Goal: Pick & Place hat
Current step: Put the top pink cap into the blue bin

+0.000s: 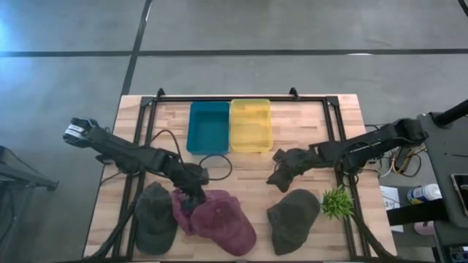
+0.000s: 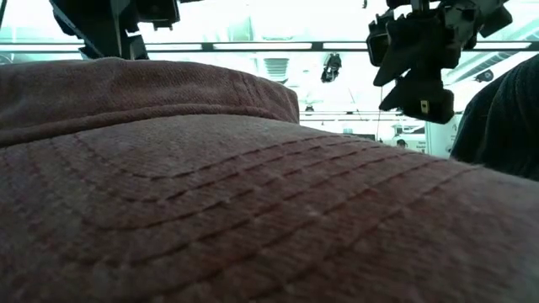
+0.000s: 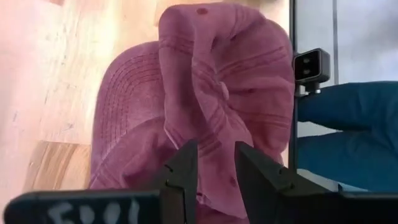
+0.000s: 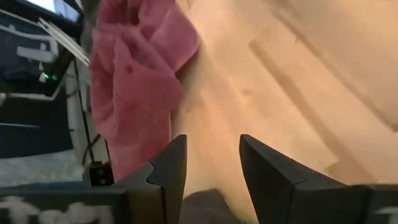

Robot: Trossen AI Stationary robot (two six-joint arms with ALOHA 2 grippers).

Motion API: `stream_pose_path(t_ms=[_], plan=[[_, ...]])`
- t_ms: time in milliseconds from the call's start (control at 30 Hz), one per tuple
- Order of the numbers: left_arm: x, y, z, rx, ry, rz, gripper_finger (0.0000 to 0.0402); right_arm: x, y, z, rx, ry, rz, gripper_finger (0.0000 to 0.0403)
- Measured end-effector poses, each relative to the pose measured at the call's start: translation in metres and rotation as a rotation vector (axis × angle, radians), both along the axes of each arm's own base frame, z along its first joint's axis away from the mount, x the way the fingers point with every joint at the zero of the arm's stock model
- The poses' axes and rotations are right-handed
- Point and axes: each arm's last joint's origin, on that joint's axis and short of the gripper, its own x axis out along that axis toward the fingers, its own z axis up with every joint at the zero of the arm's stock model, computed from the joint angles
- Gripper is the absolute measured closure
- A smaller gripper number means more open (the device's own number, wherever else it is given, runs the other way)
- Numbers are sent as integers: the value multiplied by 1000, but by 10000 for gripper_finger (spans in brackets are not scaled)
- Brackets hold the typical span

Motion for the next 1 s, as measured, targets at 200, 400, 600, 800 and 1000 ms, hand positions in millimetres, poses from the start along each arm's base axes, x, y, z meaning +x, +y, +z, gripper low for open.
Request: stream_pose_path(t_ms=[200, 400, 600, 800, 1000], plan=[[11, -5, -16, -29, 81, -4, 266, 13, 24, -10, 40, 71, 64, 201], [26, -11, -9, -35, 41, 13, 231, 23, 51, -12, 22, 84, 149, 136], [41, -16, -27, -14, 106, 19, 229, 30, 68, -21, 6, 113, 192, 100], [60, -25, -44, -87, 197, 13, 229, 38, 83, -22, -3, 113, 229, 86], [78, -37, -42, -114, 168, -49, 229, 43, 92, -23, -15, 114, 250, 85]])
